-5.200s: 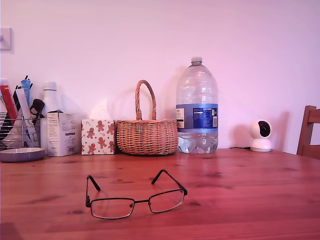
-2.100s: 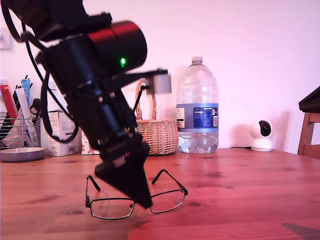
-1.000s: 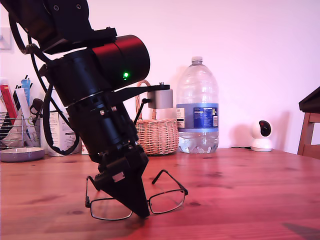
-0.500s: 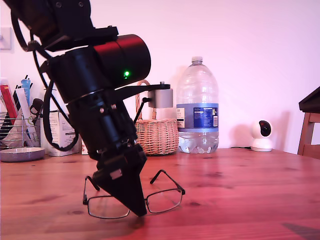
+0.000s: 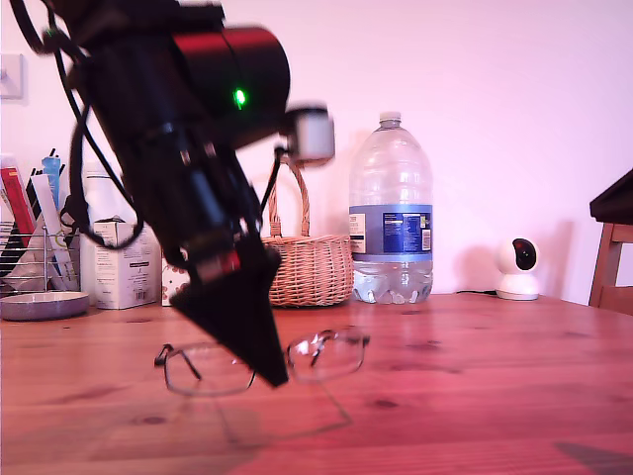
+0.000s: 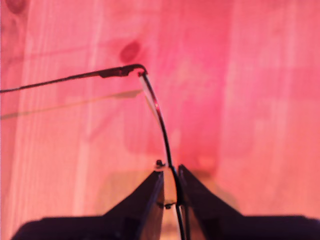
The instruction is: Pick up the glasses and close them, then place them back on the table
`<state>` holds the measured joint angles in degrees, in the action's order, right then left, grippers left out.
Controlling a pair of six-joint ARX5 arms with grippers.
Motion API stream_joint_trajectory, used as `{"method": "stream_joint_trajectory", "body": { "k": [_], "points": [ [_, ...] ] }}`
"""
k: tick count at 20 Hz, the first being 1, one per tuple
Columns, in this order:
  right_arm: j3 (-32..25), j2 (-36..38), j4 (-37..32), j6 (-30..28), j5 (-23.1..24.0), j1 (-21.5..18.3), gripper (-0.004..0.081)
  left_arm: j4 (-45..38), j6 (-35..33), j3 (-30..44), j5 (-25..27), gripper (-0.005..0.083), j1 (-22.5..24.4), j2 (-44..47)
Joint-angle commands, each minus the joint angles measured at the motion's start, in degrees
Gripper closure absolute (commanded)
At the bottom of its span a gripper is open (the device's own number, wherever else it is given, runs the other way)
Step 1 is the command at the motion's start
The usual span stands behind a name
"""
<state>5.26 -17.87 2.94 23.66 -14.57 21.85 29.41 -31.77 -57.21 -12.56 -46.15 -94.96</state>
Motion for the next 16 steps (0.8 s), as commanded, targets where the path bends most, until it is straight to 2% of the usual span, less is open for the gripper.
{"method": "stream_joint_trajectory", "body": {
  "k": [1, 5, 7, 12, 16],
  "points": [
    [-0.68, -0.35, -1.44, 2.25, -1.14, 0.13, 0.0781, 0.33, -0.24, 0.37, -1.81, 0.0794, -0.42, 2.1],
    [-0.68, -0.37, -4.02, 6.29, -2.25, 0.11, 0.0781, 0.68, -0.22, 0.39, -4.15, 0.0794, -0.42, 5.97],
    [-0.68, -0.35, -4.85, 5.68, -2.21, 0.11, 0.0781, 1.11, -0.2, 0.39, -5.31, 0.0794, -0.42, 7.54],
    [-0.68, -0.35, -6.12, -8.72, -1.68, 0.13, 0.0773, 3.87, -0.2, 0.39, -11.3, 0.0794, -0.39, 10.88],
    [-0.66, -0.37, -7.48, -10.03, -1.36, 0.28, 0.0648, 6.23, 1.38, 0.37, -20.02, 0.0794, 1.36, 11.82]
  ]
}}
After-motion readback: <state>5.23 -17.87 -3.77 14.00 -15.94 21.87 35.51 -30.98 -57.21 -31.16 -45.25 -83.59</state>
